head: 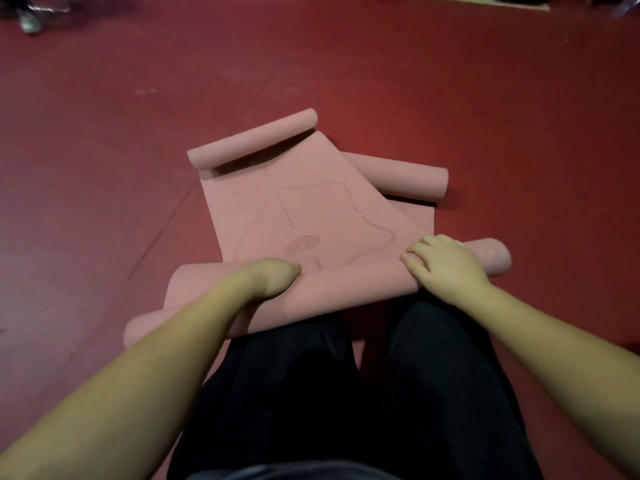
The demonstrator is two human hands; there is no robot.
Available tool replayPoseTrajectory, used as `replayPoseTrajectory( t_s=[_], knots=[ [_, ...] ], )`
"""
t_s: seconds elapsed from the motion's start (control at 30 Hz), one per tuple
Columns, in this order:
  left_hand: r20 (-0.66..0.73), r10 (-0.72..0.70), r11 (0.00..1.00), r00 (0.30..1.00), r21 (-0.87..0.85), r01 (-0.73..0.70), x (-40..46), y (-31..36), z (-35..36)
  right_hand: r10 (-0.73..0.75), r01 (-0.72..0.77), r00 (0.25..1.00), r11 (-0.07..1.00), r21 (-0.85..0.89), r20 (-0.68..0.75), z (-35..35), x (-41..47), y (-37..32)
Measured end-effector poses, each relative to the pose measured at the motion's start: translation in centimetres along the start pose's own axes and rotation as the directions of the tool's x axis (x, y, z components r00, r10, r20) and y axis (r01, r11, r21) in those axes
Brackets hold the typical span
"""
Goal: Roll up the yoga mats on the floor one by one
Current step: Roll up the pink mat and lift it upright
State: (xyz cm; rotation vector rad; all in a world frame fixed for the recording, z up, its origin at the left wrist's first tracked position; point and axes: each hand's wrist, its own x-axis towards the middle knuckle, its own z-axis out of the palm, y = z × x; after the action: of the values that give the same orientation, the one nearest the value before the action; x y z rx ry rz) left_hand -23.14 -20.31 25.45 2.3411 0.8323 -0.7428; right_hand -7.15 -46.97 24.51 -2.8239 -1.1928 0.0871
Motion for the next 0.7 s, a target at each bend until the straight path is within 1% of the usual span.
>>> replayPoseTrajectory(
  t_s=[0.07,0.17,0.23,0.27,0.3,0.33,0.37,0.4,0.43,0.47,0.5,0.53,0.6,0.7],
  knots=[
    [0.009,0.005,1.0,1.0,-0.022,-0.005,0.1,0.0,0.0,0.02,-0.02,0.999,1.0,-0.009,-0.035,0.4,-0.5,-0.1],
    [-0.023,-0.018,0.999,1.0,-0.041,0.017,0.0,-0.1,0.5,0.043,-0.043,0.997,0.999,0.001,-0.07,0.4,0.0,-0.4],
    [-0.066,-0.028,0.998,0.997,0.045,0.031,0.0,-0.5,0.8,0.043,-0.042,0.997,0.999,0.012,-0.063,0.3,0.5,-0.4],
    [-0.119,0.003,0.994,0.993,0.11,0.01,-0.1,-0.7,1.0,0.039,-0.038,0.998,0.999,0.016,-0.05,0.3,0.7,-0.4],
    [-0.212,0.072,0.984,0.975,0.173,-0.035,-0.3,-1.0,1.1,0.034,-0.034,0.999,0.999,0.02,-0.037,0.4,1.0,-0.5],
    [-0.337,0.146,0.975,0.93,0.209,-0.077,-0.4,-1.3,1.3,0.038,-0.038,0.999,0.999,0.02,-0.018,0.5,1.2,-0.5],
    [-0.465,0.208,0.968,0.86,0.226,-0.112,-0.8,-1.4,1.4,0.047,-0.047,0.999,0.999,0.018,0.001,0.5,1.5,-0.5],
    [-0.552,0.255,0.958,0.794,0.256,-0.129,-1.1,-1.3,1.6,0.063,-0.063,0.998,0.998,0.006,0.023,0.6,1.9,-0.5],
    [-0.604,0.284,0.949,0.745,0.289,-0.127,-1.5,-1.2,2.0,0.081,-0.08,0.995,0.997,-0.015,0.05,0.6,2.2,-0.5],
    [-0.631,0.305,0.939,0.714,0.324,-0.114,-1.9,-1.2,2.7,0.097,-0.094,0.992,0.995,-0.04,0.079,0.5,2.6,-0.5],
    [-0.641,0.321,0.928,0.697,0.362,-0.094,-2.3,-1.2,3.6,0.11,-0.103,0.988,0.993,-0.062,0.109,0.4,3.0,-0.4],
    [-0.636,0.327,0.919,0.699,0.387,-0.077,-2.7,-1.2,4.4,0.118,-0.108,0.983,0.991,-0.076,0.141,0.2,3.4,-0.4],
    [-0.597,0.317,0.911,0.737,0.408,-0.061,-3.3,-1.3,5.4,0.129,-0.111,0.969,0.989,-0.096,0.209,-0.3,4.0,-0.6],
    [-0.549,0.302,0.907,0.779,0.416,-0.058,-3.2,-1.2,4.7,0.139,-0.11,0.949,0.987,-0.118,0.282,-1.2,4.8,-1.1]
  ],
)
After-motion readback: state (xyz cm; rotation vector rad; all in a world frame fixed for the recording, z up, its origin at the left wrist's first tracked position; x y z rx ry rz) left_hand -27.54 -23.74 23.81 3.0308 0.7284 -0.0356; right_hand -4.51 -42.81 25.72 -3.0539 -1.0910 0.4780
